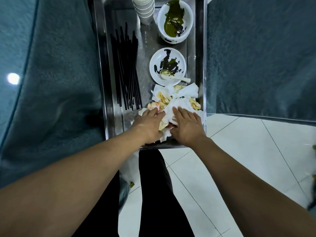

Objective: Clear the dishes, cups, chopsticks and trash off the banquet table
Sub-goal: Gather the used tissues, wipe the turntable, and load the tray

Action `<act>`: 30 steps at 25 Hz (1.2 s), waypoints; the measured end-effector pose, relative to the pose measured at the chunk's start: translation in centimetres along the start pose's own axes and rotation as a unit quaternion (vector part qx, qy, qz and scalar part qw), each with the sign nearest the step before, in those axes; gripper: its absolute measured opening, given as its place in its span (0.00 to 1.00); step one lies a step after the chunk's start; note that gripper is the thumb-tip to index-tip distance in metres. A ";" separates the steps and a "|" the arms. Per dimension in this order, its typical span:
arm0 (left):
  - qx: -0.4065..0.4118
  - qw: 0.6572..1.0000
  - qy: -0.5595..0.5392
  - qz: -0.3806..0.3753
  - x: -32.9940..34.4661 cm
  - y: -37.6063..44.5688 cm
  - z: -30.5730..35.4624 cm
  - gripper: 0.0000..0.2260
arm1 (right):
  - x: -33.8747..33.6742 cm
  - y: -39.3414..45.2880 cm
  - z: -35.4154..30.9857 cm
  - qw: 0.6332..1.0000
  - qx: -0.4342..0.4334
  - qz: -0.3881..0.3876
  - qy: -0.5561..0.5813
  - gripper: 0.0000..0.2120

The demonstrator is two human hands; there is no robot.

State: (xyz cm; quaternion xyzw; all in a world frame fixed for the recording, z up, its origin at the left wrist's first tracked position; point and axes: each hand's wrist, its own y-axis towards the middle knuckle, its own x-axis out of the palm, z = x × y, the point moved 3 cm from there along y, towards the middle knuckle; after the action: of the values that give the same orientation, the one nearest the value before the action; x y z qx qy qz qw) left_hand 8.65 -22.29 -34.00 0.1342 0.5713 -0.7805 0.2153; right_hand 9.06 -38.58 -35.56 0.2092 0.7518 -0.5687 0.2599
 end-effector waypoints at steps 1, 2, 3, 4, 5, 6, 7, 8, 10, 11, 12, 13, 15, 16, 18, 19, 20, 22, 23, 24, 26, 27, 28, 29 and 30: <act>-0.001 1.000 -0.001 0.010 -0.4 -0.3 -0.1 0.36 | -0.5 -0.1 -0.2 1.000 -0.005 0.015 0.003 0.40; -0.001 1.000 -0.006 0.016 -0.8 -0.5 -0.2 0.36 | -0.9 -0.3 -0.3 1.000 -0.011 0.025 0.005 0.40; -0.001 1.000 -0.014 0.021 -1.1 -0.7 -0.2 0.36 | -1.3 -0.5 -0.4 0.999 -0.017 0.031 0.005 0.41; 0.001 0.999 -0.025 0.028 -1.4 -1.0 -0.2 0.37 | -1.6 -0.7 -0.6 0.999 -0.021 0.037 0.004 0.41; 0.004 0.999 -0.037 0.038 -1.6 -1.3 -0.1 0.37 | -1.9 -1.1 -0.8 0.999 -0.024 0.043 0.003 0.41; 0.006 0.998 -0.048 0.051 -2.0 -1.6 0.1 0.37 | -2.2 -1.4 -1.1 0.998 -0.026 0.049 0.005 0.40; 0.008 0.996 -0.056 0.063 -2.3 -1.9 0.1 0.37 | -2.6 -1.6 -1.4 0.998 -0.029 0.057 0.009 0.40; 0.008 0.995 -0.060 0.076 -2.7 -2.3 0.2 0.36 | -3.0 -1.8 -1.7 0.997 -0.032 0.067 0.014 0.39; 0.005 0.993 -0.067 0.095 -3.1 -3.1 0.1 0.35 | -3.8 -2.2 -2.4 0.995 -0.035 0.087 0.025 0.37; 0.001 0.992 -0.076 0.102 -3.4 -3.6 0.0 0.35 | -4.4 -2.4 -2.8 0.994 -0.038 0.098 0.031 0.37; -0.002 0.990 -0.088 0.107 -3.6 -4.2 -0.1 0.35 | -5.0 -2.6 -3.2 0.992 -0.043 0.110 0.037 0.36; -0.004 0.988 -0.098 0.116 -3.9 -4.8 -0.3 0.34 | -5.7 -2.8 -3.7 0.991 -0.049 0.121 0.044 0.35; -0.002 0.984 -0.111 0.139 -4.7 -6.2 -0.8 0.33 | -7.1 -3.3 -4.8 0.987 -0.061 0.139 0.056 0.34; -0.001 0.981 -0.119 0.151 -5.3 -6.9 -1.1 0.32 | -7.9 -3.6 -5.4 0.985 -0.066 0.148 0.057 0.33; -0.006 0.976 -0.134 0.171 -6.3 -8.3 -1.4 0.31 | -9.4 -4.0 -6.4 0.982 -0.072 0.163 0.055 0.32; -0.009 0.973 -0.139 0.185 -6.9 -9.1 -1.6 0.30 | -10.3 -4.3 -6.8 0.981 -0.076 0.171 0.055 0.31; -0.012 0.969 -0.143 0.202 -7.7 -10.0 -1.7 0.29 | -11.2 -4.6 -7.4 0.979 -0.080 0.181 0.056 0.30; -0.012 0.958 -0.157 0.238 -9.3 -11.9 -1.7 0.27 | -13.0 -5.4 -8.5 0.973 -0.086 0.205 0.065 0.28; -0.011 0.953 -0.164 0.255 -10.1 -12.8 -1.6 0.26 | -13.8 -5.8 -9.0 0.969 -0.087 0.218 0.072 0.26; -0.010 0.947 -0.171 0.270 -10.9 -13.8 -1.5 0.26 | -14.6 -6.3 -9.5 0.966 -0.087 0.230 0.081 0.25; -0.010 0.935 -0.186 0.301 -12.4 -15.9 -1.2 0.24 | -16.3 -7.4 -10.7 0.959 -0.092 0.249 0.097 0.23; -0.007 0.928 -0.197 0.315 -13.1 -16.9 -1.0 0.23 | -17.1 -7.8 -11.2 0.956 -0.096 0.257 0.105 0.22; -0.004 0.921 -0.210 0.329 -13.8 -18.1 -0.9 0.22 | -18.1 -8.3 -11.8 0.952 -0.103 0.265 0.112 0.21; -0.001 0.914 -0.220 0.342 -14.4 -19.3 -0.7 0.22 | -19.0 -8.8 -12.5 0.948 -0.111 0.273 0.119 0.21; 0.001 0.907 -0.226 0.354 -15.0 -20.4 -0.7 0.21 | -19.9 -9.3 -13.1 0.944 -0.120 0.282 0.126 0.21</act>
State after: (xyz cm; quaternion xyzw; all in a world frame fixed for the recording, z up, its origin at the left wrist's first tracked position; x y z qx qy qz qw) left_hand 11.77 -13.70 -10.38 0.1479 0.4216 -0.6627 0.6010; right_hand 16.81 -28.76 -13.23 0.4497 0.7512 -0.3472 0.3361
